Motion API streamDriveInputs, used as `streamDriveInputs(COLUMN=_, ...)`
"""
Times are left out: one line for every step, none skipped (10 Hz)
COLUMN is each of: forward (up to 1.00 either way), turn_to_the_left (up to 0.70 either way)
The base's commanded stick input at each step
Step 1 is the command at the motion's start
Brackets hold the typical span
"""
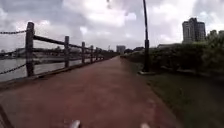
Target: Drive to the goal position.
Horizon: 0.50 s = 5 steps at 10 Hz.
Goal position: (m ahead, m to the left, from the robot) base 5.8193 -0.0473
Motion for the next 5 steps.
streamDriveInputs(forward=0.7, turn_to_the_left=0.0)
streamDriveInputs(forward=0.7, turn_to_the_left=0.0)
streamDriveInputs(forward=0.7, turn_to_the_left=0.0)
streamDriveInputs(forward=0.7, turn_to_the_left=0.0)
streamDriveInputs(forward=0.7, turn_to_the_left=0.0)
